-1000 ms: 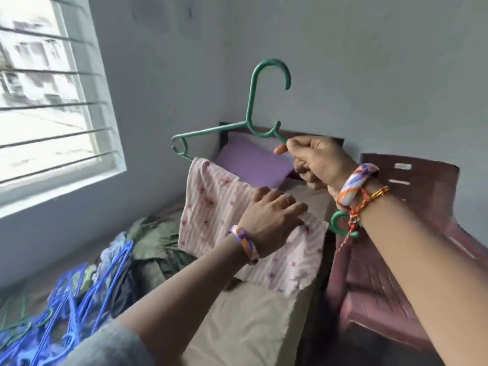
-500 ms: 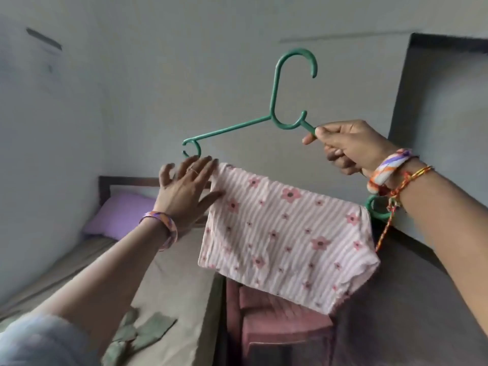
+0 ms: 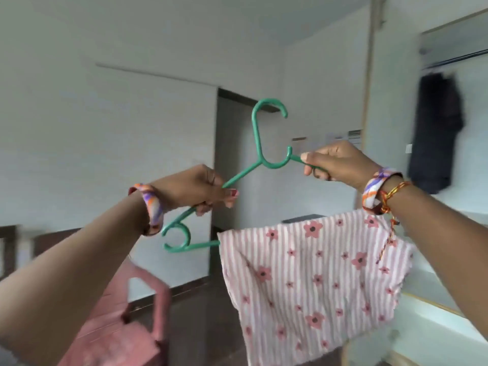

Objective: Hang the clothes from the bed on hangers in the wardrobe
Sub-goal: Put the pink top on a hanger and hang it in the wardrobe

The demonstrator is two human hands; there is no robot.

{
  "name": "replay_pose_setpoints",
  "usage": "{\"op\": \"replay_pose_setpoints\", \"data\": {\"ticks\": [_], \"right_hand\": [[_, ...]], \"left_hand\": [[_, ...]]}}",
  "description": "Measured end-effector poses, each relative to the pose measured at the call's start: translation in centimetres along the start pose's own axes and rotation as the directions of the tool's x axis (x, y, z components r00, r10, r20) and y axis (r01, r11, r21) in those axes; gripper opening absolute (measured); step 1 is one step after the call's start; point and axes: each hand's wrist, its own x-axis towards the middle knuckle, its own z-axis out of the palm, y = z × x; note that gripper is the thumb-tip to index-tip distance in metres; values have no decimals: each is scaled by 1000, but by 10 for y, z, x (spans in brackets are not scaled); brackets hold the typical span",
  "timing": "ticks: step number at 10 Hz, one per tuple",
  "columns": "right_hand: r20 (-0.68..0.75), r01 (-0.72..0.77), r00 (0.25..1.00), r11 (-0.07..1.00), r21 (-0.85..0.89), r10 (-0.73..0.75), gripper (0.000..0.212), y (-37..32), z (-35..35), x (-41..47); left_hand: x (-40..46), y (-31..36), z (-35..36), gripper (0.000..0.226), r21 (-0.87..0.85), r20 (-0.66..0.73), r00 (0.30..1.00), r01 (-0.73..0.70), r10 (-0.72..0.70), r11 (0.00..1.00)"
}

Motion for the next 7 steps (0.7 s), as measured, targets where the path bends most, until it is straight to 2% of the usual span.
{"op": "replay_pose_setpoints", "data": {"ticks": [1,2,3,4,5,6,7], "right_hand": [[-44,-117,993,928,-353,109,20,55,-70,-20],[-80,-281,949,709,-647,304,27,103,-134,-50],[-146,-360,918,621,-696,368,34,128,-182,-87],[-164,-509,846,675,-534,508,30,147,-212,-118],[-136,-686,708,630,-364,693,45,179,-237,-144],[-153,-747,637,556,-365,756,46,229,-263,-160],[-259,-760,635,529,-378,727,29,286,-304,-157]], "left_hand": [[60,38,79,26,-479,176,983,129,-49,868],[121,87,166,33,-612,409,901,390,-146,688],[171,136,251,40,-622,585,798,558,-147,549],[210,184,333,37,-633,621,777,576,-105,518],[245,223,406,37,-660,625,781,519,14,543],[291,257,471,32,-720,583,796,415,161,556],[343,288,523,26,-759,531,834,391,149,521]]}}
